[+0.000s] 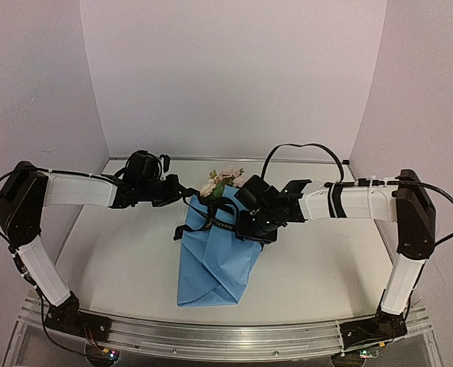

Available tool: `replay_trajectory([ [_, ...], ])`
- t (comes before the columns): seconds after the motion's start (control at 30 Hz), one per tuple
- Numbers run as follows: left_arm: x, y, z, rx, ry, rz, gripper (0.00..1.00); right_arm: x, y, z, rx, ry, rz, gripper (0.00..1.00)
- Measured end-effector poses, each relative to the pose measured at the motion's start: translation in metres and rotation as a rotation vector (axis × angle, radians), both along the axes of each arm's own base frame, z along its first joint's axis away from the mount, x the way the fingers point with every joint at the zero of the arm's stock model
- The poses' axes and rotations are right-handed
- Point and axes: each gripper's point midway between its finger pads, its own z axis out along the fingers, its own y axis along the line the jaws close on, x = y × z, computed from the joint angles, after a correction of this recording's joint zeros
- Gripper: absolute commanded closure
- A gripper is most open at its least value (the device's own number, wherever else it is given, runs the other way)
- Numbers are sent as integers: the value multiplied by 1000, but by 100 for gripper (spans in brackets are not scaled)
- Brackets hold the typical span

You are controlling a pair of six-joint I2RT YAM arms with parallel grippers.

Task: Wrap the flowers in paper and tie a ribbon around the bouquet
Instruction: Cross the ribbon over the folded bouquet.

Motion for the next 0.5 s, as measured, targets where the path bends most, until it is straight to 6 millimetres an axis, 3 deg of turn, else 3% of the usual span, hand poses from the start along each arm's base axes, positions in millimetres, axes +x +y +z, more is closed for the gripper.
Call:
replay_trajectory([
  [0.17,0,0,0,0,0,0,100,-7,0,-14,15,46,-9,56],
  [0.5,0,0,0,0,-1,0,100,-6,11,-20,71,67,-39,61],
])
